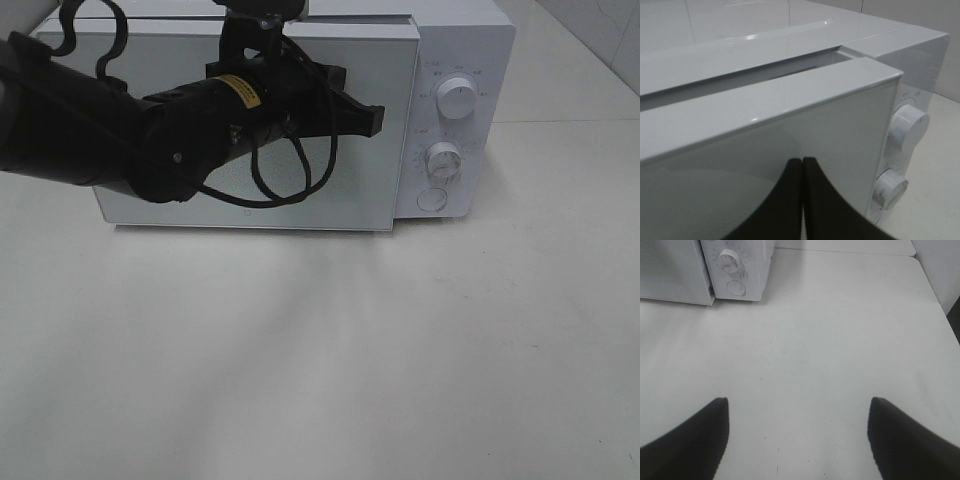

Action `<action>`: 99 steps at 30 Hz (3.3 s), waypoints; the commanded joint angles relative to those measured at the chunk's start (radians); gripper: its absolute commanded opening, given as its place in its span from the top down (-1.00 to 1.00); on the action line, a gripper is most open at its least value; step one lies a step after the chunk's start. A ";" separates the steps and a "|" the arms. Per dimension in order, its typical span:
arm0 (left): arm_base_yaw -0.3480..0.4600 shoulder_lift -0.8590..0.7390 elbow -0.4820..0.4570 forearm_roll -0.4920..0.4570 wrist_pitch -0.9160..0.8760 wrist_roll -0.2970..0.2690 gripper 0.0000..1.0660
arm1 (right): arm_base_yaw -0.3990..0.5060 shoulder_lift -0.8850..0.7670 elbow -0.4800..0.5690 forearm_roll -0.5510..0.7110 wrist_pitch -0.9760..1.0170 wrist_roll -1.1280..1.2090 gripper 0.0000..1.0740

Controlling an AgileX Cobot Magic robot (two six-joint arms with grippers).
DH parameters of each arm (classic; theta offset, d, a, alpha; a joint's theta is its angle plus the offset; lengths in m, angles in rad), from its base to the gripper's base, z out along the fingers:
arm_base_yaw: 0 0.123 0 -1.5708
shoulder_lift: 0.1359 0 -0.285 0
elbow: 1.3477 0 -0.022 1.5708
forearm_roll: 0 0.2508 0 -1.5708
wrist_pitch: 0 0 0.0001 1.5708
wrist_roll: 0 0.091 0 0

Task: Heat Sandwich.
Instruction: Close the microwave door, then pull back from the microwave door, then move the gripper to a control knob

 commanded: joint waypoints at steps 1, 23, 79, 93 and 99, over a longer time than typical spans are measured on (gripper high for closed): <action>-0.005 0.027 -0.054 -0.012 0.013 0.003 1.00 | -0.007 -0.026 0.003 -0.005 -0.011 0.008 -0.40; 0.079 0.105 -0.227 -0.026 0.089 0.003 1.00 | -0.007 -0.026 0.003 -0.005 -0.011 0.008 -0.40; -0.082 -0.280 0.207 -0.020 0.387 0.000 -0.35 | -0.007 -0.026 0.003 -0.005 -0.011 0.008 -0.40; -0.061 -0.470 0.207 0.026 0.901 -0.002 -0.95 | -0.007 -0.026 0.003 -0.005 -0.011 0.008 -0.40; 0.028 -0.508 0.207 0.026 1.015 -0.036 -0.95 | -0.007 -0.026 0.003 -0.005 -0.011 0.008 -0.40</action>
